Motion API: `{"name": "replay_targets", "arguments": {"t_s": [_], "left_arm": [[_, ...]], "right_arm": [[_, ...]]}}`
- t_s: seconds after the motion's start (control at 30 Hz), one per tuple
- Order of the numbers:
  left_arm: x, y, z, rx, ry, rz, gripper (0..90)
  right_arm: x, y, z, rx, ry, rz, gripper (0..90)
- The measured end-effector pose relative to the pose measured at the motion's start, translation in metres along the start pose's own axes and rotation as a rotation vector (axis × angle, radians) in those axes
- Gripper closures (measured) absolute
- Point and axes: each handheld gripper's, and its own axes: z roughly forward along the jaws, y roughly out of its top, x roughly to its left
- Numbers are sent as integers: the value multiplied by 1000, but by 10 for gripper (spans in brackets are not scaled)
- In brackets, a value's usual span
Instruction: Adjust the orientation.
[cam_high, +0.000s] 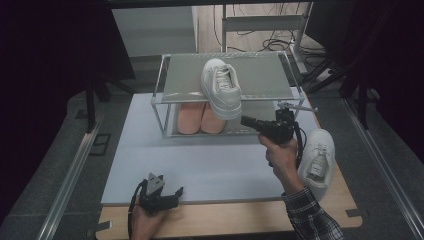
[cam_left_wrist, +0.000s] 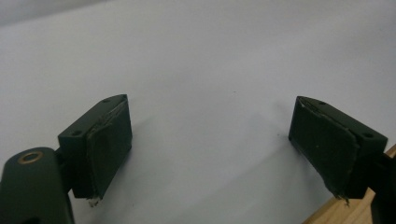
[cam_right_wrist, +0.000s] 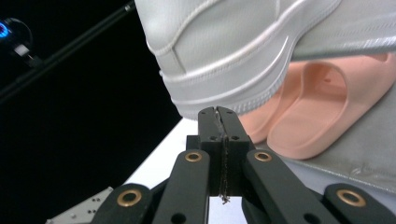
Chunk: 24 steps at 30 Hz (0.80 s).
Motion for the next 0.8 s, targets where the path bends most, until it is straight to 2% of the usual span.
{"name": "replay_targets", "arguments": {"t_s": [0.23, 0.8], "left_arm": [[0, 0, 0, 0, 0, 0, 133], [0, 0, 0, 0, 0, 0, 133]], "right_arm": [[3, -4, 10, 16, 7, -8, 900], [4, 0, 29, 24, -6, -7, 900]]}}
